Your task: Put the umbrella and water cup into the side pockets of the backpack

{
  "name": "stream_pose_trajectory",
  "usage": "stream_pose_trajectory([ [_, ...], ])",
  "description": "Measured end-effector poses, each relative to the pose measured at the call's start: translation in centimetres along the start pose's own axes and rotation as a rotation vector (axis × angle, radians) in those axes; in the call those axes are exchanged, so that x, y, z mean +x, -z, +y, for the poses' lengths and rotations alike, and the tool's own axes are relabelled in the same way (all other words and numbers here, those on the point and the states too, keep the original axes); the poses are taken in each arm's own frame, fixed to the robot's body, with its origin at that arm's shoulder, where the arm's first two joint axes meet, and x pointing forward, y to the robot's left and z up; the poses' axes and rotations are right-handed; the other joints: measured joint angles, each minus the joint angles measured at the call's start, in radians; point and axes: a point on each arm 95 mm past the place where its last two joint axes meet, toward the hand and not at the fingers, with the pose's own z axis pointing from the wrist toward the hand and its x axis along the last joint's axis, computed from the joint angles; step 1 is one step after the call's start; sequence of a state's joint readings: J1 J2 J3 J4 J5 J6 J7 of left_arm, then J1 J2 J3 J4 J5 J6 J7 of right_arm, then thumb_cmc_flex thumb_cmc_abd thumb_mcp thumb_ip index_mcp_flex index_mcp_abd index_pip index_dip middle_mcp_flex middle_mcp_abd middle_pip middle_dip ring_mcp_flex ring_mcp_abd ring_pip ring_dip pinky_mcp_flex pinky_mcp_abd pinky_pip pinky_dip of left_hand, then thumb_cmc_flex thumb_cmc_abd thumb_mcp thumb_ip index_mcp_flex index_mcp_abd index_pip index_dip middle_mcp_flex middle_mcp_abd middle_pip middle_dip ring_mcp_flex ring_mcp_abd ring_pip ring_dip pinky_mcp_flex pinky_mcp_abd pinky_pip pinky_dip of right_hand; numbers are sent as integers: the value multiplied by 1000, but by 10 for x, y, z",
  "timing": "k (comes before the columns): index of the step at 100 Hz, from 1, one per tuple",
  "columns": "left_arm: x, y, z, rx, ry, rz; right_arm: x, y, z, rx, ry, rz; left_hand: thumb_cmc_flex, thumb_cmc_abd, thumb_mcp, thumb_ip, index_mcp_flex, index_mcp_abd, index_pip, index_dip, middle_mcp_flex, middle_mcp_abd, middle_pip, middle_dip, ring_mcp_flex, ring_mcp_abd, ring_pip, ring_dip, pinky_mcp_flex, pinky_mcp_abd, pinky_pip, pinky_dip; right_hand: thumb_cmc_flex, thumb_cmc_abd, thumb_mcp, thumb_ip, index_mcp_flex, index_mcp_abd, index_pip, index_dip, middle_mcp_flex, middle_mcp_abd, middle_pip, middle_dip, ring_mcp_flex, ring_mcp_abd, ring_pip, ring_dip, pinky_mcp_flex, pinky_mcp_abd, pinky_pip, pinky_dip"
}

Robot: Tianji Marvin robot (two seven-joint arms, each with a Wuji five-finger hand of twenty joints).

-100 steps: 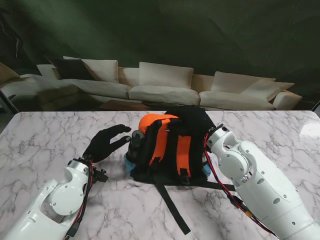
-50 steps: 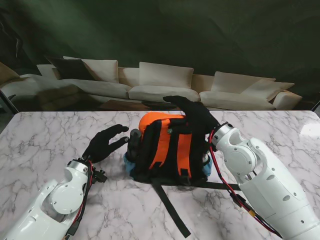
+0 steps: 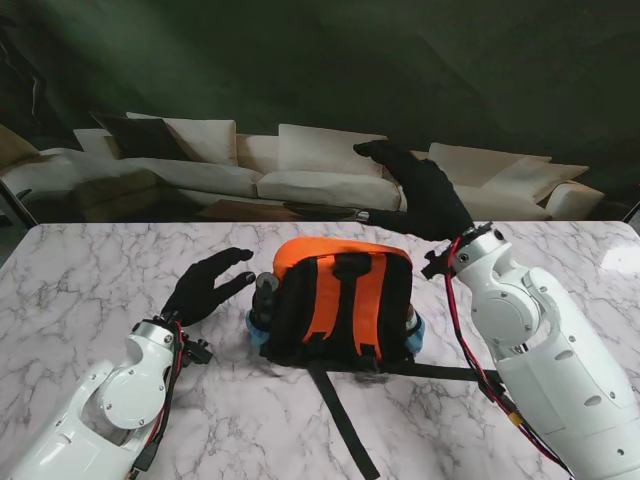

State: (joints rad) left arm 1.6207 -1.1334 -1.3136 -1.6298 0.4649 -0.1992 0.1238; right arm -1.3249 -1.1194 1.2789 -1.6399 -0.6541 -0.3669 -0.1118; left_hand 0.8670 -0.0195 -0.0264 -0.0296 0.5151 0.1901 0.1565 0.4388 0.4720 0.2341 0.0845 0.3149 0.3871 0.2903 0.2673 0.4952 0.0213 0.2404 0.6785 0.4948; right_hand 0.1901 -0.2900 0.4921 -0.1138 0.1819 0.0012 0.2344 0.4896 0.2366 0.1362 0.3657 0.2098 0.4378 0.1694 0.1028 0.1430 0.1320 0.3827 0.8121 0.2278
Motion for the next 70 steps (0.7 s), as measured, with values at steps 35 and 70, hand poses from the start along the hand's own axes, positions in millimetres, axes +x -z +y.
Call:
stream_pose_trajectory([
  [35, -2, 1, -5, 23, 0, 6, -2, 52, 29, -250, 19, -210, 0, 0, 0, 0, 0, 1, 0, 0, 2, 0, 14, 16, 0, -1, 0, 9, 0, 0, -11, 0, 187, 156, -207, 40, 84, -3, 120, -2, 81, -12, 58, 24, 23, -11, 39, 27, 6, -19, 57, 40],
  [70, -5, 1, -7, 61, 93, -12, -13, 110, -12, -308, -76, -373, 0, 3, 0, 0, 0, 1, 0, 0, 28, -1, 28, 25, 1, -1, -1, 10, 0, 2, -11, 13, 219, 166, -232, 48, 142, -52, 160, -26, 192, -61, 61, 31, 48, -22, 42, 28, 2, -19, 68, 40],
])
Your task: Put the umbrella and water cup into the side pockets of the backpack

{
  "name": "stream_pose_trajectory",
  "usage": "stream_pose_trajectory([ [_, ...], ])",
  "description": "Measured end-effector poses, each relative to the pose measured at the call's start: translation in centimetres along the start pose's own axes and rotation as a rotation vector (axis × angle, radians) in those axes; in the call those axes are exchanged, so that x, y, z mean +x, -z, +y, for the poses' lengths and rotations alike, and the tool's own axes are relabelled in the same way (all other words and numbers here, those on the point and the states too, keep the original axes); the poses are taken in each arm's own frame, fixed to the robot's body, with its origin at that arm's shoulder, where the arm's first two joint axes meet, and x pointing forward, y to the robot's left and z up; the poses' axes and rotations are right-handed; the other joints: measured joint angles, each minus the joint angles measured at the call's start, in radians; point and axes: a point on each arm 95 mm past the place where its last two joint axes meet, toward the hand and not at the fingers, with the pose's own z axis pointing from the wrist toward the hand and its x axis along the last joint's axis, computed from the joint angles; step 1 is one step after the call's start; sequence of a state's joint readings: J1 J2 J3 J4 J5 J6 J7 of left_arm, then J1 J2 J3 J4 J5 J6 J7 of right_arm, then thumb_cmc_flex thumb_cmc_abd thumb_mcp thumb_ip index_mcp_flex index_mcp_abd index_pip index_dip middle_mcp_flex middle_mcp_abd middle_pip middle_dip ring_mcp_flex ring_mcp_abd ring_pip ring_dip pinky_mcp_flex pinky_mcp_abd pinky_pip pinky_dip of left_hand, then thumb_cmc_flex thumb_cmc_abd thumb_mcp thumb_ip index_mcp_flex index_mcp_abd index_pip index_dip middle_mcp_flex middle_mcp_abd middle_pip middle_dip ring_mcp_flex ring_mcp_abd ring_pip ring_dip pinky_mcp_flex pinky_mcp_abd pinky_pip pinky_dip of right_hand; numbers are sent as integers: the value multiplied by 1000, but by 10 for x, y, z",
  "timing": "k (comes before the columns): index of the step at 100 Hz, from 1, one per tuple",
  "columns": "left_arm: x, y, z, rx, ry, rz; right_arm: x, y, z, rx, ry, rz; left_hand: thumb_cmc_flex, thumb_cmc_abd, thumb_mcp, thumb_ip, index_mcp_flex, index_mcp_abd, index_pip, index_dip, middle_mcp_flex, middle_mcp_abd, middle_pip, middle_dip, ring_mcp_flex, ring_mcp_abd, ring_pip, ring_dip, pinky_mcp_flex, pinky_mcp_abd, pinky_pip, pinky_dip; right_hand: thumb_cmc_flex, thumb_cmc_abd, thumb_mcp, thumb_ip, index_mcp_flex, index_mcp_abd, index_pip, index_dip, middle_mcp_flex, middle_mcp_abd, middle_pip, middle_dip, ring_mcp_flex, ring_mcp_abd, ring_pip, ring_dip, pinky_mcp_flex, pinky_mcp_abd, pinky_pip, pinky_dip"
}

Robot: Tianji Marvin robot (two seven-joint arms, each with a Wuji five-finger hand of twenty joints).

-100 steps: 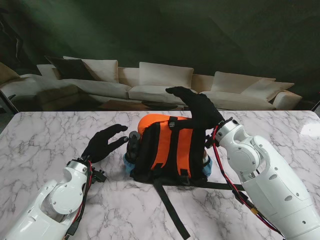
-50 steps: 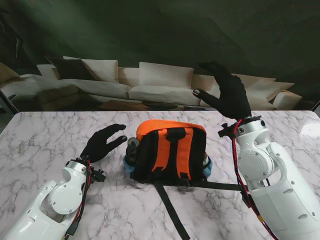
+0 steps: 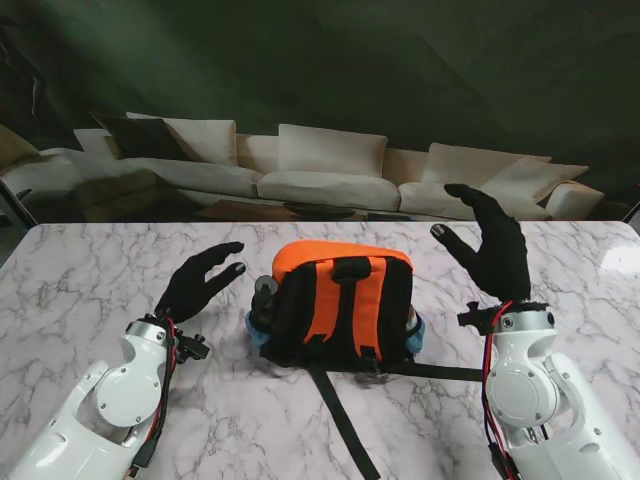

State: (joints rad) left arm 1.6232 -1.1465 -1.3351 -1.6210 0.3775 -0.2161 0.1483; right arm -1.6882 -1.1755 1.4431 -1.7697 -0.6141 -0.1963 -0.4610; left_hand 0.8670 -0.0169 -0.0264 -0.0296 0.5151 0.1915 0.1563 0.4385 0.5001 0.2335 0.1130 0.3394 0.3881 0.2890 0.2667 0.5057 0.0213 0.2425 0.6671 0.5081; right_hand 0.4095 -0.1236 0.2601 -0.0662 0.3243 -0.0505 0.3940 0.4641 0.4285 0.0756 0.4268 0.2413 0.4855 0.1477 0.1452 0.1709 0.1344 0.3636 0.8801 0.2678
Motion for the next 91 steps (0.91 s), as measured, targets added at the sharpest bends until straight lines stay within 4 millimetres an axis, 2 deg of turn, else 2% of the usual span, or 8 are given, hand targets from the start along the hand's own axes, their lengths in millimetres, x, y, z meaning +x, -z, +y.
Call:
stream_pose_trajectory([
  [8, -2, -1, 1, -7, -27, -6, -12, 11, -16, 31, -43, -54, 0, 0, 0, 0, 0, 0, 0, 0, 22, 0, 0, 1, 0, 0, 0, 0, 0, 0, 0, 1, 29, -1, -1, 1, 0, 0, 2, -1, 5, -3, -1, 0, 0, -1, 0, 0, 0, 0, 0, 0],
  [20, -8, -3, 3, -3, 19, -32, -33, 29, -47, 110, -68, -142, 0, 1, 0, 0, 0, 0, 0, 0, 22, 0, 1, 1, 0, 0, 0, 1, 1, 1, 0, 2, 29, -1, -7, 1, 0, 0, 2, -1, 12, -14, -1, 0, 1, -3, 0, 0, -3, 0, -4, 0],
  [25, -9, -4, 4, -5, 19, -37, -39, 34, -55, 141, -95, -172, 0, 1, 0, 0, 0, 0, 0, 0, 23, 0, 1, 1, 0, 0, 0, 1, 1, 1, 0, 8, 57, -1, -11, 1, 0, 0, 4, -3, 12, -14, -2, 0, 1, -4, 0, 0, -8, 0, -13, 0],
  [37, -11, -5, 5, -13, 4, -48, -43, 38, -72, 245, -159, -206, 0, 1, 0, 0, 0, 0, 0, 0, 23, 0, 11, 1, 1, 0, 0, 1, 1, 2, 0, 12, 57, -1, -13, 2, 0, 0, 15, -14, 12, -15, -3, 0, 1, -8, 0, 0, -14, 0, -26, 0],
  [47, -11, -4, 7, -23, 5, -52, -39, 34, -78, 258, -119, -173, 0, 1, 0, 0, 0, 0, 0, 0, 23, 0, 11, 1, 1, 0, 0, 2, 1, 2, 0, 13, 58, 13, -13, 2, 0, 0, 15, -15, 12, -21, -3, 0, 1, -10, 0, 0, -14, 0, -33, 0],
  [50, -11, -3, 7, -25, 5, -52, -38, 33, -79, 260, -115, -166, 0, 1, 0, 0, 0, 0, 0, 0, 23, 0, 11, 1, 1, 0, 0, 3, 1, 2, 0, 13, 58, 13, -13, 18, 0, 0, 15, -16, 12, -26, -3, 0, 1, -10, 0, 8, -14, 0, -33, 0],
  [91, -12, -6, 8, -33, -14, -48, -37, 24, -78, 253, -115, -155, 0, 1, 0, 0, 0, 1, 0, 0, 23, 0, 11, 2, 1, 0, 0, 10, 1, 2, 0, 15, 59, -1, -11, 20, 0, 0, 27, -29, 12, -28, -3, 0, 1, -13, 0, 21, -14, 0, -44, 10],
])
